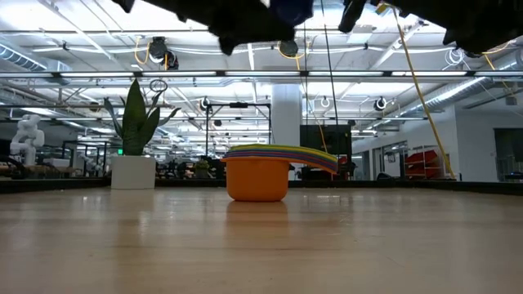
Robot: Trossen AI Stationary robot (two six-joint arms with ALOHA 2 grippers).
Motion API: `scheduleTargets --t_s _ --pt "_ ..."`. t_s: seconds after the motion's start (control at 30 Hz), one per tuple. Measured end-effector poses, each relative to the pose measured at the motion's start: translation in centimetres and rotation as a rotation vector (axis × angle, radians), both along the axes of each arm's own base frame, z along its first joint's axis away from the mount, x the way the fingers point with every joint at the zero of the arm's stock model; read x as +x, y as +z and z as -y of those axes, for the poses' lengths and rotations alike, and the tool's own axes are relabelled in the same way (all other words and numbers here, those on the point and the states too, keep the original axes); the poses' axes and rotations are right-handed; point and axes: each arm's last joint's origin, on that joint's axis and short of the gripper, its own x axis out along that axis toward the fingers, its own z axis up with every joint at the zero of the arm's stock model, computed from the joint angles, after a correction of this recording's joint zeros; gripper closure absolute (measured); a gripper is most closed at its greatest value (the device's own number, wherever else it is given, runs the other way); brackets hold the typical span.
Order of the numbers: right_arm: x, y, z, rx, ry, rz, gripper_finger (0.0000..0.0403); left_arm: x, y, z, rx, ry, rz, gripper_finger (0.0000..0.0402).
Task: Nest measuring cups in basket
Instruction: Stack the dark blue measuring cup on top of the green measuring cup
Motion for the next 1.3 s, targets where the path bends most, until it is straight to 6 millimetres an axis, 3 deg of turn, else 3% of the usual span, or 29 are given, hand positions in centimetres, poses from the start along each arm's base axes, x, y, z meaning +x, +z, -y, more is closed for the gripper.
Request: scheduleTargets --t_s 0.23,0.43,0.77,1.1,1.3 --pt "-0.5 -0.9 0.0 0.041 0.029 -0.255 0.0244 -2.8 -0.5 0.5 -0.086 0.043 -0.259 0.0395" --pt "-1.0 -2.4 -0.3 0.068 0.048 -0.485 0.0202 -4.6 -1.9 2.7 -0.129 0.010 -0.447 0.0384" --pt "-0.5 -4.1 -3.3 0.032 0.205 -0.574 0.0195 -6.2 -3.3 6.4 -0.167 -0.155 -0.526 0.0384" --pt "2.7 -5.2 -5.1 0.042 0.238 -0.638 0.0195 -6.8 -3.2 7.8 -0.186 -0.189 -0.516 0.0394" --pt "3.9 -5.5 -5.8 0.057 0.313 -0.603 0.0195 -7.2 -3.6 9.0 -0.181 -0.220 -0.536 0.0381"
